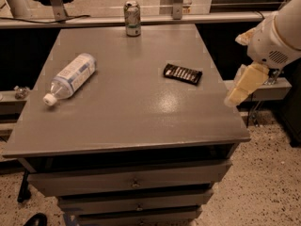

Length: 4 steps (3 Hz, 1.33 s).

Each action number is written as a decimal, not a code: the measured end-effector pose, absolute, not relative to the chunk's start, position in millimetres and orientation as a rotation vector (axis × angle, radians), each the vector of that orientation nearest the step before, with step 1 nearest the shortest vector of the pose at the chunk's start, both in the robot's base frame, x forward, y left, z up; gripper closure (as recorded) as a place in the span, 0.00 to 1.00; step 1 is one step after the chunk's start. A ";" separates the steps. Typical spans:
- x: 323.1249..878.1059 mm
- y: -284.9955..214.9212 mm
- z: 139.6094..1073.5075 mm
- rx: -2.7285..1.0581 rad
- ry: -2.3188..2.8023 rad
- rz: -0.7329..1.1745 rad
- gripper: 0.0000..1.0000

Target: Move rxbar chocolate near blue plastic bottle

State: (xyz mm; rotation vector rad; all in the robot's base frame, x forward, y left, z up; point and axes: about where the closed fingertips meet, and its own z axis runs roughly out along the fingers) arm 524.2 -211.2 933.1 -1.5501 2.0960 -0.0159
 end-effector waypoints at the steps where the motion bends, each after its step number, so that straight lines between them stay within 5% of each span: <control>1: 569.4 -207.5 903.0 -1.474 2.088 0.094 0.00; 4: 650.2 -167.4 842.3 -1.265 2.116 0.377 0.00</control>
Offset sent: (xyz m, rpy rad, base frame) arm 0.1227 0.0240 -0.1056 0.3295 0.0977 -0.0880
